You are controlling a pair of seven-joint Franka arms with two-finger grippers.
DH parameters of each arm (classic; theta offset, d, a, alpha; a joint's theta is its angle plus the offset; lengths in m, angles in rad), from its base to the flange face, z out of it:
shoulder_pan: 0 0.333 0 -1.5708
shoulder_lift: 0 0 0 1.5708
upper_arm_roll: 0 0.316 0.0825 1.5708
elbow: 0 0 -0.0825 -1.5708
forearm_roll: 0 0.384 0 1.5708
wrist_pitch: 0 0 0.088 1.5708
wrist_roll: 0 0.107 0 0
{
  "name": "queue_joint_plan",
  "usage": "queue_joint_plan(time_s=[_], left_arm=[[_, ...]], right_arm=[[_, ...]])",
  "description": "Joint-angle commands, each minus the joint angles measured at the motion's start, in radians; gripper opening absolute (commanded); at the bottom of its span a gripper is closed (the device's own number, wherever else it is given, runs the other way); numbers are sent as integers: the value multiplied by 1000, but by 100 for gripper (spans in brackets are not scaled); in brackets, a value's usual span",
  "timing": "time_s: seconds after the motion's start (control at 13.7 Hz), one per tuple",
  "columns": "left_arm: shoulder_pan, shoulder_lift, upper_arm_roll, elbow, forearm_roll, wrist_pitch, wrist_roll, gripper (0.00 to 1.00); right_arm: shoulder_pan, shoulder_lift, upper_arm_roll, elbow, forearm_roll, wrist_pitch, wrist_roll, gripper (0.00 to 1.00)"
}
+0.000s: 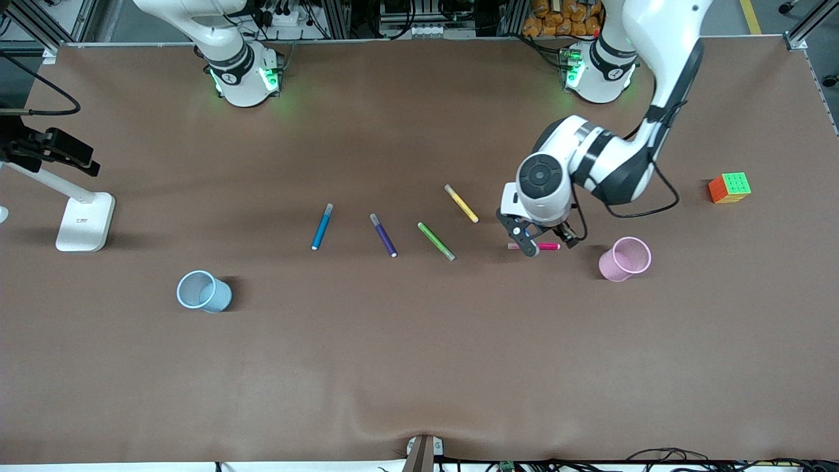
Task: Place pink and blue markers in matching cups
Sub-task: 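Move the left gripper over the pink marker and lower toward it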
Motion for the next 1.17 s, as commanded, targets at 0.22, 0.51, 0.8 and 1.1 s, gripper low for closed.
queue_joint_plan(time_s=[0.22,0.51,0.8,1.1], left_arm=[[-48,102,3,97,60,-2,12,86],[-75,142,1,104,139,-2,12,76],[-110,197,0,135,152,-2,12,69],[-131,257,1,192,192,-2,45,57]], right_arm=[[11,6,-1,10,3,-8,21,100],[20,9,-1,11,6,-5,21,100],[31,14,-1,10,9,-5,23,100],[66,27,-1,10,9,-6,63,100]])
